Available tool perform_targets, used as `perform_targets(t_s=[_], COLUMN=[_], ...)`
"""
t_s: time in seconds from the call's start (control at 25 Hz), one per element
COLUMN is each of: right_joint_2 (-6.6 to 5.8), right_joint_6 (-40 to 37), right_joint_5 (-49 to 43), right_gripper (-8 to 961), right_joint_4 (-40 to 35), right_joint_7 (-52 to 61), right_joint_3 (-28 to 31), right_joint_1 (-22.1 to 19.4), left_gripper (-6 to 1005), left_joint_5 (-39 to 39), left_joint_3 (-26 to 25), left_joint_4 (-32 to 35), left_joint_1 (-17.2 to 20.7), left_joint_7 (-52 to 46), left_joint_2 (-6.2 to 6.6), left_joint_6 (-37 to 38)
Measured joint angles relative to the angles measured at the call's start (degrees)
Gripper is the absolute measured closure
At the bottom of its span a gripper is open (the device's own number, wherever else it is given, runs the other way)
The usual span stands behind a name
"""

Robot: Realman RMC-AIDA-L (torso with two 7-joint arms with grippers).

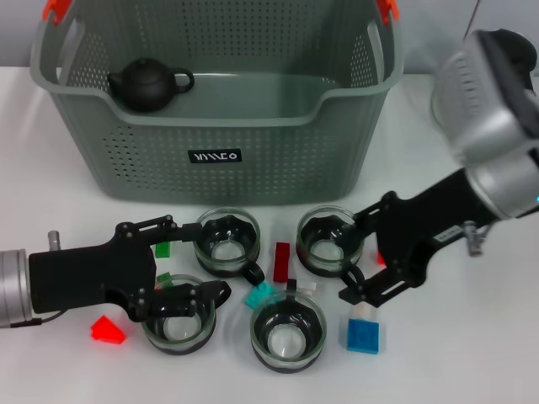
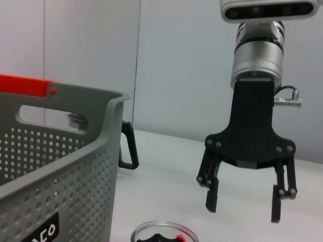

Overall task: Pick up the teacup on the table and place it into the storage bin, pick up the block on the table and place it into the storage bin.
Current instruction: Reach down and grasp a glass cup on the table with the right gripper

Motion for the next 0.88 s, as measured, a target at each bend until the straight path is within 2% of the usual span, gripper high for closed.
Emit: perform_targets(t_s=[0.12,0.32,0.56,0.76,0.88], right_joint_2=[0.04,0.31,0.49,0.45,0.45], right_joint_6=[2.11,5.29,9.18,12.26,14.81], right_joint_5=[-0.25,-2.04,-3.04,-3.14,-3.19], right_gripper=[168,164,195,284,284], right_joint_4=[-0.12,-0.26,-0.83,-0.34,0.40], right_joint_7=[1.28,1.55,1.61,1.86,2.85], right_joint_3=[-4.13,-9.54,-11.93,-14.22,-16.83], right_joint_1=[0.94,1.80,1.92,1.66,1.32], left_gripper=[158,158,157,158,158], left_joint_5=[0.01,0.01,0.01,0.01,0.01], left_joint_3=[-0.26,-0.35,-0.39,-1.25,-1.87], left_joint_4=[-0.24,-0.25,-0.35,-0.77,-0.78], left_joint_1=[0.31,0.64,0.71,0.78,1.08], left_joint_7=[0.10,0.27,0.29,0.31,0.39], left_joint_2=[0.05,0.04,-0.06,-0.15,-0.18], left_joint_6=[-0.02,-0.10,-0.12,-0.12,-0.16])
